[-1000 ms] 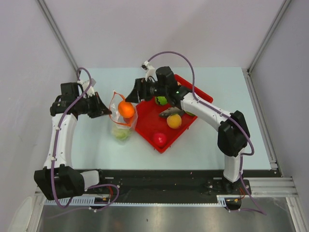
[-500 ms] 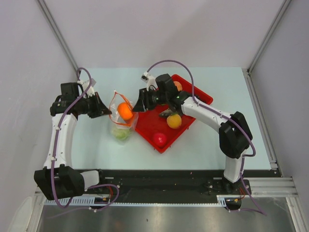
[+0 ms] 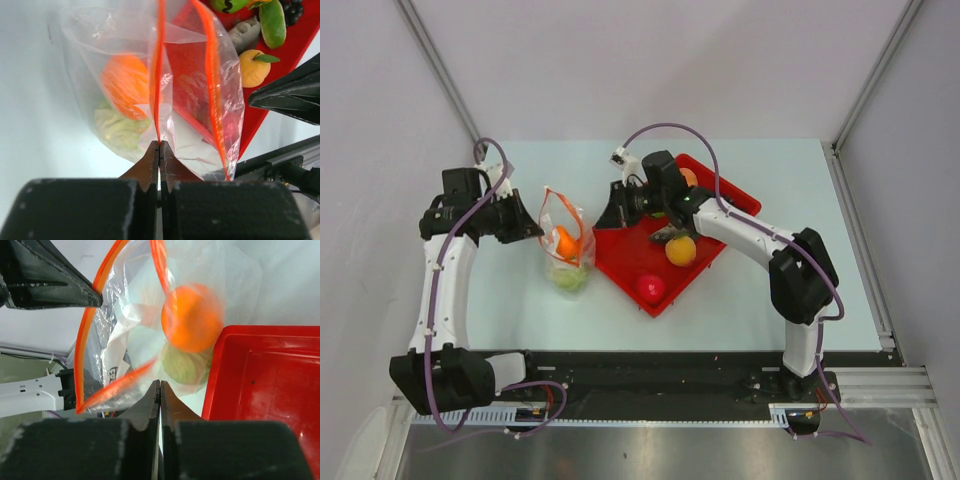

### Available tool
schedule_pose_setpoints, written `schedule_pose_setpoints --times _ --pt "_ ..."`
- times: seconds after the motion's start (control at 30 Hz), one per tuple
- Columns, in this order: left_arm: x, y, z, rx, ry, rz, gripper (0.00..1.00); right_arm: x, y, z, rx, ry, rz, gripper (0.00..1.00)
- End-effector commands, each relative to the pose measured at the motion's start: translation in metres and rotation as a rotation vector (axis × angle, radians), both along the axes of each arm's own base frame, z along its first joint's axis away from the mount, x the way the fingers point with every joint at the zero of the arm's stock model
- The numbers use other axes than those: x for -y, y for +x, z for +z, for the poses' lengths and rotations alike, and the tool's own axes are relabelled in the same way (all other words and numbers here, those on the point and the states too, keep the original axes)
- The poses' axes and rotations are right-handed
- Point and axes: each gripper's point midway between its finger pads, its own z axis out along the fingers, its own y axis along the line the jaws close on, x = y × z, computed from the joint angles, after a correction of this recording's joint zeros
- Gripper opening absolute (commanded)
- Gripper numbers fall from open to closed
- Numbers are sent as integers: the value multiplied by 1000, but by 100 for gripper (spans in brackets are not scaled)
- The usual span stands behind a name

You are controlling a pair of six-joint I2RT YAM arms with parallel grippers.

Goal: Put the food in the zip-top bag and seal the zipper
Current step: Place the fake fruit in the zipper food storage bag, then pick up the fake fruit from the bin.

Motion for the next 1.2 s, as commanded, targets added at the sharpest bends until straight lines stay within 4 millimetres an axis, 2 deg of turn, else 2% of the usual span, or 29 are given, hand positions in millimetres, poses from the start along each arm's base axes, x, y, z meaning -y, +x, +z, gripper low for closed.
schedule_pose_setpoints --times 0.0,0.1,0.13,0.2,0.3,0.43,0.5,0.53,0.6,0.63,0.7,0.73,0.77,0.97,1.03,1.17 --pt "-11 4 7 15 68 34 0 9 1 48 135 72 40 26" --pt "-8 7 7 21 51 22 0 30 23 46 187 32 0 65" --pt "-8 8 8 24 49 21 0 37 29 40 213 -6 -8 71" --pt "-7 9 9 31 44 20 0 57 54 33 271 -67 -76 84" --pt "-4 11 10 31 26 6 0 82 88 5 366 -215 -158 95" --pt "-3 11 7 27 18 6 0 100 122 -30 477 -375 -195 100" --pt "-3 11 6 28 17 6 0 105 139 -40 545 -441 -204 100" --pt "-3 11 5 26 16 7 0 106 148 -56 550 -468 -201 100" --pt "0 11 4 23 3 -5 0 111 165 -64 588 -512 -230 100" --pt "1 10 4 27 1 -12 0 111 174 -74 584 -518 -230 100" --pt "2 9 5 26 -2 -17 0 110 183 -84 579 -534 -229 100" --pt "2 9 4 24 3 -20 0 107 188 -82 588 -531 -230 100" --pt "2 9 3 24 6 -22 0 105 189 -98 570 -550 -216 100" --pt "0 8 3 30 18 -20 0 104 181 -133 568 -611 -160 100" --pt "1 7 2 27 15 -21 0 105 178 -136 563 -619 -151 100" --pt "1 7 2 29 16 -22 0 107 168 -137 552 -631 -131 92"
